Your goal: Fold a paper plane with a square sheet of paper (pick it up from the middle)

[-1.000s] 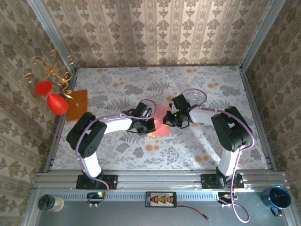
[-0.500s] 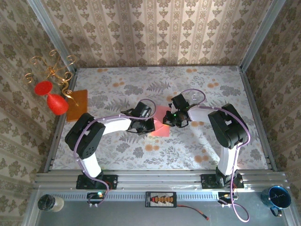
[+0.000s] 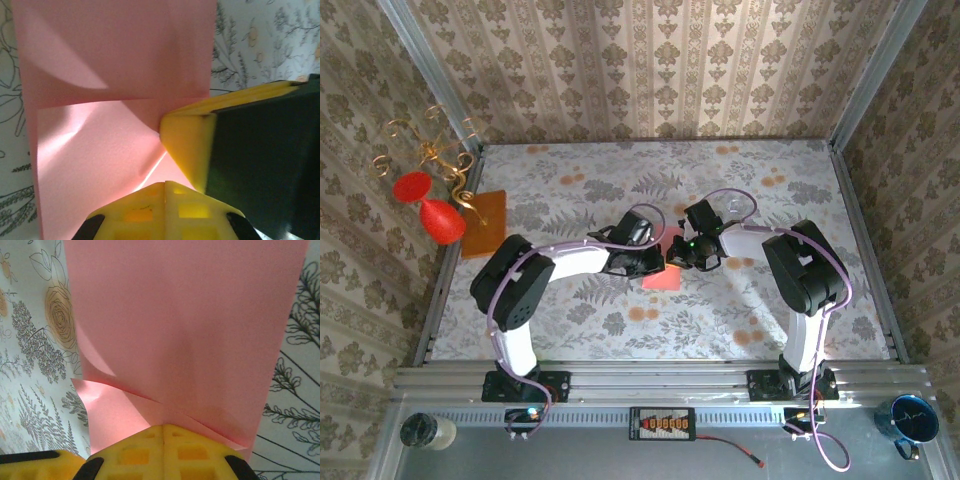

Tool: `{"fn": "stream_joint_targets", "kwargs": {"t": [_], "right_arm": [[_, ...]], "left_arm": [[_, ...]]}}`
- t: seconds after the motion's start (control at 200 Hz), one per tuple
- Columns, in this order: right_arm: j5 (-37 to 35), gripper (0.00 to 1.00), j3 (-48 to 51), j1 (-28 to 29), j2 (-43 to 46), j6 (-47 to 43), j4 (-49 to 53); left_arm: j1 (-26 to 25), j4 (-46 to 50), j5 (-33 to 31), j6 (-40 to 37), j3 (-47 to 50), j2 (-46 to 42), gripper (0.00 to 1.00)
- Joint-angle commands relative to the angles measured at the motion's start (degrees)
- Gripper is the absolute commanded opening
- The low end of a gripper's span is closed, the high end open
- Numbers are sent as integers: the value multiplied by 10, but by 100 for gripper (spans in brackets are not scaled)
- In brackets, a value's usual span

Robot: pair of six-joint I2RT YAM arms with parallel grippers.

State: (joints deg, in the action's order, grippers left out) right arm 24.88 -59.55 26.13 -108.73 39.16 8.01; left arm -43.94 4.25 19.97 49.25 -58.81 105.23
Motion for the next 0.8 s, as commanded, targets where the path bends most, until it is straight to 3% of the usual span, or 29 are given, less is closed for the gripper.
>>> {"fn": "stream_joint_targets", "kwargs": {"t": [0.0, 0.365, 0.79], "right_arm": [[-26, 3, 7, -2, -31, -7, 45], [-42, 3, 12, -4, -38, -7, 59], [-22, 3, 21, -11, -35, -27, 51]], "left_arm": [[-1, -1, 8, -4, -15, 14, 0], [8, -5, 24, 7, 46, 11, 0], [54, -42, 53, 36, 202, -105, 0]]}}
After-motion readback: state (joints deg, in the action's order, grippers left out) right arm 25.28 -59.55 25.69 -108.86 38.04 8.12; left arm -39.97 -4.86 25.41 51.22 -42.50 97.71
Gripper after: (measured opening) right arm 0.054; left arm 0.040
